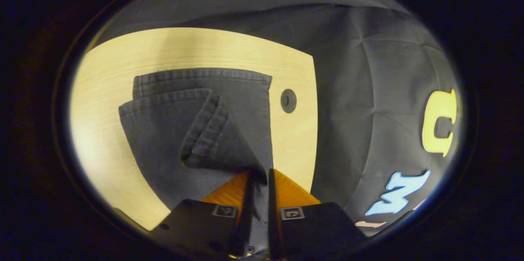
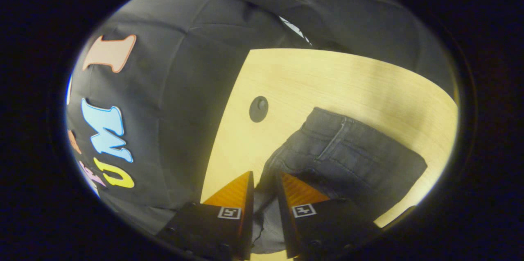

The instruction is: Grasp the waist and the cuffs of the jeans and fold them to make the two legs overlap; first hold the waist and fold one-third of the jeans toward the cuffs, then hold the cuffs and fold the remaining one-third in the same direction to finish folding.

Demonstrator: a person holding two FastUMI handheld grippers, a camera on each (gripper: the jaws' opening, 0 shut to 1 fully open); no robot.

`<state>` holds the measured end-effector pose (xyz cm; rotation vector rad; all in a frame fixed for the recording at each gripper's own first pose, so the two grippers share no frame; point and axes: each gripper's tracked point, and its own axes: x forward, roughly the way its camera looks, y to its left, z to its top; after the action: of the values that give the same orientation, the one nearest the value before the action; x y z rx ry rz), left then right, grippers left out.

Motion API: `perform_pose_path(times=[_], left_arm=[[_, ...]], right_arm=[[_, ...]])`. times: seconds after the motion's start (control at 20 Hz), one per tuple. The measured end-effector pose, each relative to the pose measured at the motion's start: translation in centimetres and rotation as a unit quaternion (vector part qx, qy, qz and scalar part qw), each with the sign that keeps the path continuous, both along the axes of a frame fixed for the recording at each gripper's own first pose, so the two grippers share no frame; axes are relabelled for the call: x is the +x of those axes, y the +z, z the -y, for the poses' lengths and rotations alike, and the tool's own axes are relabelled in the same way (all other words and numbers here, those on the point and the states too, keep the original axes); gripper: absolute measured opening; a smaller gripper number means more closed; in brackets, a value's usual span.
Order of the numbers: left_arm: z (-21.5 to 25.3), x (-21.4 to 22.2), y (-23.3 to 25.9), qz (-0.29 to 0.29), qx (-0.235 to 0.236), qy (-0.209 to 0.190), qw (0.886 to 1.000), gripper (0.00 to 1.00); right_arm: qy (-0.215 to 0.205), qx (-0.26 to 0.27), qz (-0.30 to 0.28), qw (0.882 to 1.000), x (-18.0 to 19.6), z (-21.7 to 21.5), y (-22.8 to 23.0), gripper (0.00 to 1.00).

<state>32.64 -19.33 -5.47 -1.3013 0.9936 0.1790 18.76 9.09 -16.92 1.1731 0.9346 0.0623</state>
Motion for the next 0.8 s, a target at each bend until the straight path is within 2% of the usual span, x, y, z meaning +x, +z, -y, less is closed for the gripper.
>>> perform_pose_path(times=[0.05, 0.1, 0.15, 0.2, 0.25, 0.45, 0.6, 0.65, 0.8], left_arm=[[0.4, -0.1, 0.5, 0.005, 0.014, -0.008, 1.000, 0.36], [0.5, -0.2, 1.3, 0.014, 0.028, -0.019, 0.999, 0.44], [1.2, -0.4, 2.0, 0.023, 0.049, -0.030, 0.998, 0.55], [1.4, -0.8, 2.8, 0.030, 0.072, -0.041, 0.996, 0.75], [1.4, -1.2, 3.4, 0.040, 0.092, -0.050, 0.994, 0.94], [2.6, -3.8, 6.2, 0.079, 0.167, -0.091, 0.979, 0.98], [2.8, -6.1, 8.4, 0.114, 0.204, -0.105, 0.967, 0.98], [2.6, -6.8, 9.3, 0.124, 0.214, -0.104, 0.963, 0.94], [1.3, -8.7, 11.0, 0.156, 0.259, -0.103, 0.947, 0.98]], right_arm=[[0.002, -0.027, 0.007, 1.000, -0.6, 0.6, -0.2, 0.34], [0.005, -0.058, 0.014, 0.998, -1.3, 1.4, -0.2, 0.42], [0.006, -0.087, 0.021, 0.996, -2.1, 2.2, 0.0, 0.59], [0.006, -0.117, 0.026, 0.993, -2.8, 2.8, 0.4, 0.60], [-0.002, -0.141, 0.032, 0.990, -3.7, 3.7, 0.8, 0.80], [-0.058, -0.181, 0.031, 0.981, -6.9, 5.7, 2.0, 0.93], [-0.085, -0.198, 0.010, 0.976, -8.8, 7.3, -0.5, 0.92], [-0.087, -0.210, -0.004, 0.974, -9.4, 7.7, -1.4, 0.93], [-0.110, -0.226, -0.037, 0.967, -10.1, 7.8, -3.5, 0.94]])
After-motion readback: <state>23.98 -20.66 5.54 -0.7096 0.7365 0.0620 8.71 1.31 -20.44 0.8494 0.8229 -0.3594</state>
